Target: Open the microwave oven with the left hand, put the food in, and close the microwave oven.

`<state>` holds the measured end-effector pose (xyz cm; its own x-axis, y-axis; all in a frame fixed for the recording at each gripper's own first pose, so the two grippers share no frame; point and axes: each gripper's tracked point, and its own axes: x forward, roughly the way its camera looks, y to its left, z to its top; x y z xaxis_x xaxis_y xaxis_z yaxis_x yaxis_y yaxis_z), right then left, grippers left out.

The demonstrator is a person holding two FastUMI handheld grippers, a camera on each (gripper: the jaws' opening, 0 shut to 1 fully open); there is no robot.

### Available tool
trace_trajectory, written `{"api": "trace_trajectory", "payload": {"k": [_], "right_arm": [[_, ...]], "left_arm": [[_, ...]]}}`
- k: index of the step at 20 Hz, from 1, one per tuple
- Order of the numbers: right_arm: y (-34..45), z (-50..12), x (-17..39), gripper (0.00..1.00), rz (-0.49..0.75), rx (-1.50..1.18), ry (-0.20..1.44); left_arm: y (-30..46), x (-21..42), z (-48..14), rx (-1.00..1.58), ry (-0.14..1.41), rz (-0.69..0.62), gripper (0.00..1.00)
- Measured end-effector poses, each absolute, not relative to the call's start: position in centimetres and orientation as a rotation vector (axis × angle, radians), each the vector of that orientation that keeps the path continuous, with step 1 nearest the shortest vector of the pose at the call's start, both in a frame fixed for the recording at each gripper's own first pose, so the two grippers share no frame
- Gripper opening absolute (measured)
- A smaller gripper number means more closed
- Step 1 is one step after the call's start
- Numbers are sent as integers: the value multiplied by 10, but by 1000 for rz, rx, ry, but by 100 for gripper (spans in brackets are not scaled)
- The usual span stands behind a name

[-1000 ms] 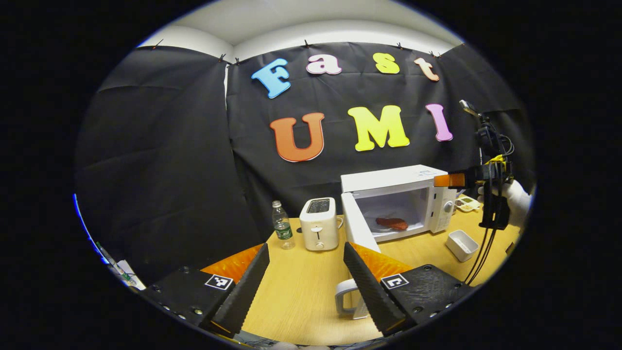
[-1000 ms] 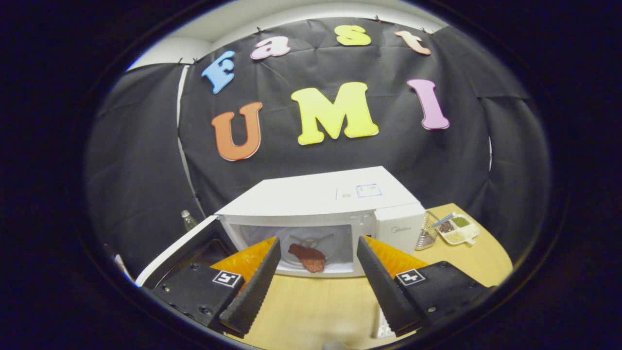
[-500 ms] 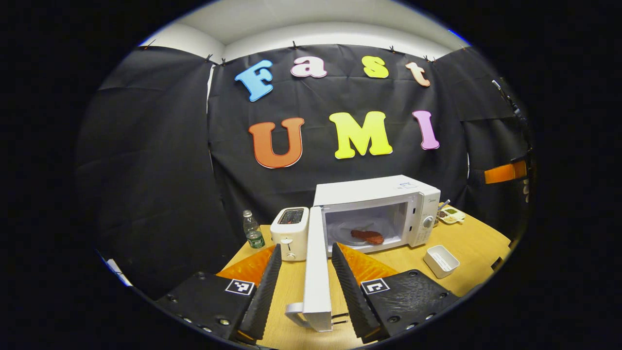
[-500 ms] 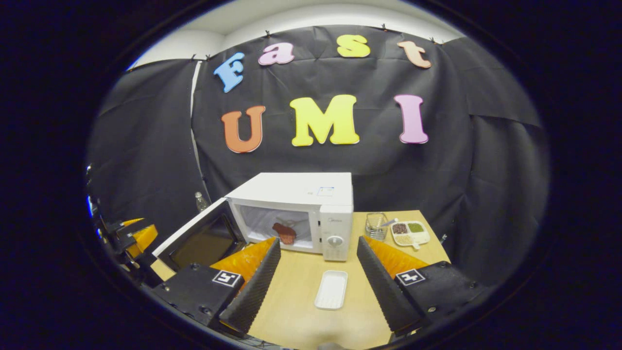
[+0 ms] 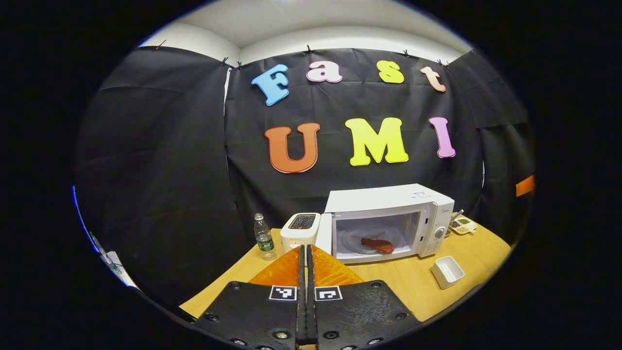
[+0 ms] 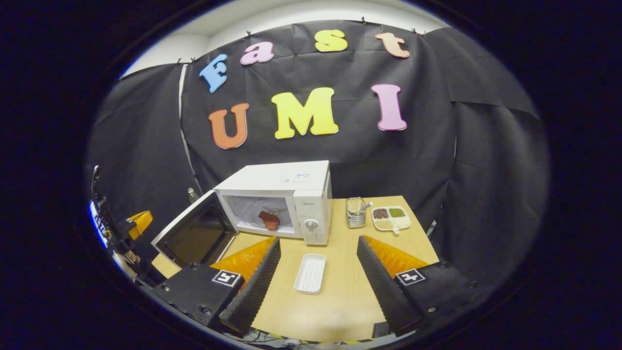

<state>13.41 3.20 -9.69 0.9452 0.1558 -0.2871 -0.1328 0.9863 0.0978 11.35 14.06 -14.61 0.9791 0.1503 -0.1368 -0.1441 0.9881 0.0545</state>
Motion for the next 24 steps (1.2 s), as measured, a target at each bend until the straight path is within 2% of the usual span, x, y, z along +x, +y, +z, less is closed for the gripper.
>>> {"api": "trace_trajectory", "payload": {"k": [3, 4, 5, 6, 7, 8, 9, 13, 14, 15, 16, 24], "right_arm": [[33, -97, 126, 100, 122, 98, 299], [34, -97, 124, 90, 112, 104, 296], [35, -96, 121, 100, 103, 109, 293], [37, -97, 119, 90, 91, 110, 293], [37, -99, 114, 100, 79, 110, 297], [39, -101, 111, 100, 68, 113, 301], [40, -103, 107, 90, 55, 117, 305], [48, -112, 95, 90, 2, 113, 318], [52, -117, 91, 100, -1, 121, 325], [58, -119, 88, 90, -4, 131, 328], [63, -121, 85, 100, -7, 135, 334], [81, -125, 73, 100, -13, 94, 352]], "left_arm": [[162, 110, -161, 67, 167, 150, 0], [171, 108, -169, 65, 176, 151, 0], [179, 106, -175, 62, 183, 154, 0], [186, 105, -183, 62, 194, 153, 0], [191, 105, -194, 60, 209, 148, 0], [195, 103, -206, 55, 225, 142, 0], [198, 103, -217, 52, 245, 140, 0], [197, 103, -257, 33, 298, 86, 0], [194, 104, -264, 24, 307, 67, 0], [191, 104, -270, 19, 317, 54, 0], [188, 103, -275, 18, 325, 37, 0], [137, 108, -278, 6, 301, -99, 0]]}}
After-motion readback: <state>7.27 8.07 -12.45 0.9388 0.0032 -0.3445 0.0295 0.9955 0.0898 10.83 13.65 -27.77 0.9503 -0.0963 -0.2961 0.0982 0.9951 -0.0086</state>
